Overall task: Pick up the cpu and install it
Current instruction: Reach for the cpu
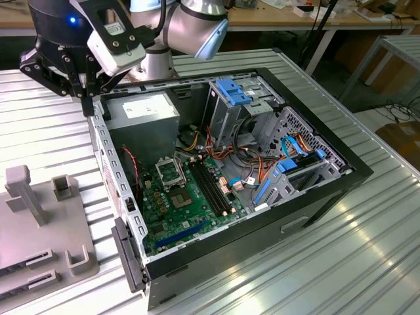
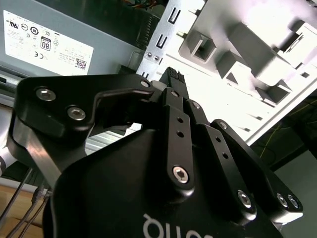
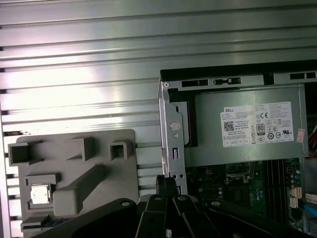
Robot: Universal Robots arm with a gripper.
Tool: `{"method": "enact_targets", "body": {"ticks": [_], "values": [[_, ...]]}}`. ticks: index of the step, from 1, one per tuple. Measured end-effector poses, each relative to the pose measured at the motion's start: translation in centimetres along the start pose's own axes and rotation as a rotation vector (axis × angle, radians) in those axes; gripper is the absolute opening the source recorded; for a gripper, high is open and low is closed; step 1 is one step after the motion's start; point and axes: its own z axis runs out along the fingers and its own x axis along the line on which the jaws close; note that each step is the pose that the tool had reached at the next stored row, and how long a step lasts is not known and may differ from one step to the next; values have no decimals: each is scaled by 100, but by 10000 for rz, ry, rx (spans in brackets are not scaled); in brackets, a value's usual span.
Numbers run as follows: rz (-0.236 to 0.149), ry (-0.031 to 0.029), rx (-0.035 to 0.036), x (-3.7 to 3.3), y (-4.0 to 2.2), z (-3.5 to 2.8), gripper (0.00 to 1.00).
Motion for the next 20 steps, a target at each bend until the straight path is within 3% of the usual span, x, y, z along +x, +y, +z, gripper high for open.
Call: {"method": "enact_targets", "body": {"ticks": [20], "values": [[0,9,1,171,-82,21,11]]}}
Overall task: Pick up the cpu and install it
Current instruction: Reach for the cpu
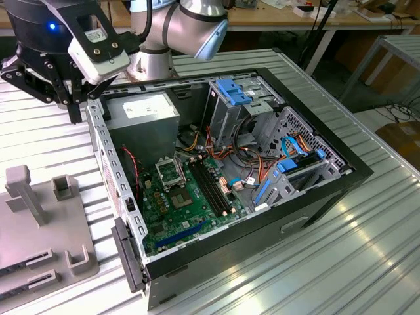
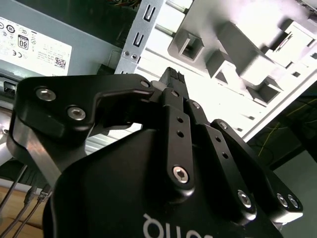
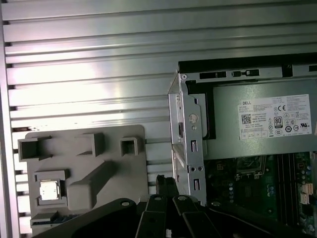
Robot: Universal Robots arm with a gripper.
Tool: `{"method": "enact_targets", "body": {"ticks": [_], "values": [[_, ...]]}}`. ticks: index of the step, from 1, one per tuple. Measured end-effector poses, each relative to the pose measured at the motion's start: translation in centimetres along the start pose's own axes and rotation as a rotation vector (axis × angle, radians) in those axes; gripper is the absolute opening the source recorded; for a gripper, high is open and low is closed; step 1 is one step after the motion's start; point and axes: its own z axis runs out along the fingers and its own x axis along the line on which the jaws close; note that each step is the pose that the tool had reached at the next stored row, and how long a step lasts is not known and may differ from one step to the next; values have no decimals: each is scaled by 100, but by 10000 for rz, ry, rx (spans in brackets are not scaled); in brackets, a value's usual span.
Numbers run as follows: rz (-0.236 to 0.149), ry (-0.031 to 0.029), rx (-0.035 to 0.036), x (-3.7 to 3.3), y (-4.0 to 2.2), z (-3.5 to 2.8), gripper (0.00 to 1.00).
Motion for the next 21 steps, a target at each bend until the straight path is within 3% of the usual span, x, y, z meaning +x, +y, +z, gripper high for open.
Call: {"method": "enact_targets", "body": {"ticks": [11,21], "values": [[-1,15,0,116,-28,13,11],[0,19,1,129,-30,19,11]]}}
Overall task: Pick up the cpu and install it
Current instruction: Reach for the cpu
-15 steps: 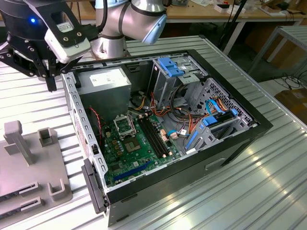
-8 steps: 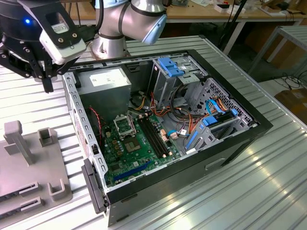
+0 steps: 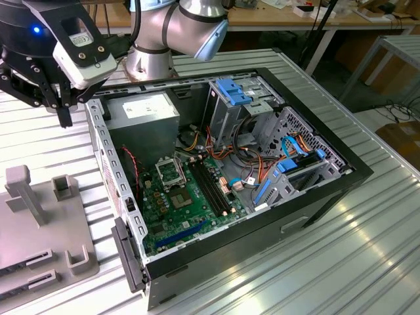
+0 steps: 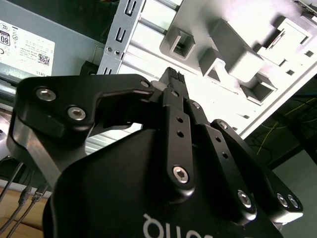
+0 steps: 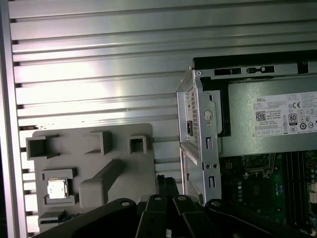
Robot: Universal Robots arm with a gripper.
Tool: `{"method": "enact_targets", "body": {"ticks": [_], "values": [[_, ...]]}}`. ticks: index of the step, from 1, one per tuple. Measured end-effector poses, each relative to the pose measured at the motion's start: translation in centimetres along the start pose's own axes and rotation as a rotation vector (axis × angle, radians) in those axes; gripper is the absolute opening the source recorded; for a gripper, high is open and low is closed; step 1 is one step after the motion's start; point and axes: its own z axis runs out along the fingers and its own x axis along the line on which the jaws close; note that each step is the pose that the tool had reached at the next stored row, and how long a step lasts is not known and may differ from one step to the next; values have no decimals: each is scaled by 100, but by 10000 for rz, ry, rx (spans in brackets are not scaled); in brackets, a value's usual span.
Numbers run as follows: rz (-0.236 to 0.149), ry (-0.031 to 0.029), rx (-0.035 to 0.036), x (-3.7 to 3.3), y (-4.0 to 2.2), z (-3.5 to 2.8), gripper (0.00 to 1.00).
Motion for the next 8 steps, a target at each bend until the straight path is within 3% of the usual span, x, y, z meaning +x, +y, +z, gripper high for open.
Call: {"method": "enact_targets", "body": {"ticks": [8], "values": [[1,0,0,12,-1,0,11]]}}
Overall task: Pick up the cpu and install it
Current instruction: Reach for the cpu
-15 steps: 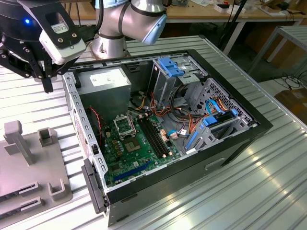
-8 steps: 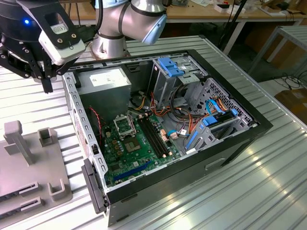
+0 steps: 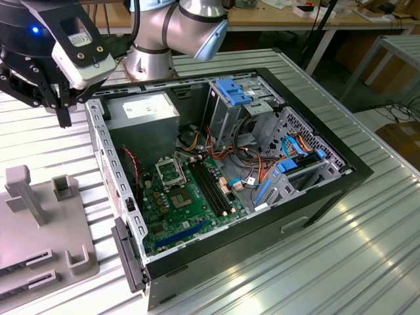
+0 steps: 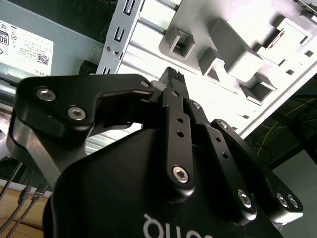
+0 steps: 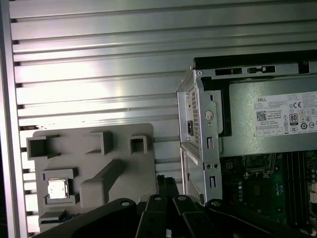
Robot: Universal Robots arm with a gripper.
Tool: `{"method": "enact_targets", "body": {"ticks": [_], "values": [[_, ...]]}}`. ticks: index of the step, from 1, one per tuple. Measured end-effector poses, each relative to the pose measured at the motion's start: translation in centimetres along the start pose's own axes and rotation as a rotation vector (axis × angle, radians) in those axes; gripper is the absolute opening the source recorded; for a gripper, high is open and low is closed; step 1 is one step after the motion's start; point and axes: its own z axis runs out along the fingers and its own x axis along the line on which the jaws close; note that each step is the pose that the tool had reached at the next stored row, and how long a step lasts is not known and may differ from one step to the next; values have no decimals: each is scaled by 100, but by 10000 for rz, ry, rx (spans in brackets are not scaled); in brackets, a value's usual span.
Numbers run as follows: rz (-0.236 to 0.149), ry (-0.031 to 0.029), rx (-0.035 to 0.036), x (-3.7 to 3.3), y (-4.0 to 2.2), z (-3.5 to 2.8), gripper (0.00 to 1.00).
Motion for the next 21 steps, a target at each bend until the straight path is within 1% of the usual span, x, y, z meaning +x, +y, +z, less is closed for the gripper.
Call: {"method": "enact_targets", "body": {"ticks": [7,10,14,15,21], "values": [[-1,0,0,43,-3,0,11],[-1,-1,0,85,-7,1,11],[0,-1,0,179,-18,2,11],[0,0,0,216,-24,1,11],[-1,0,0,317,-41,2,11]]}}
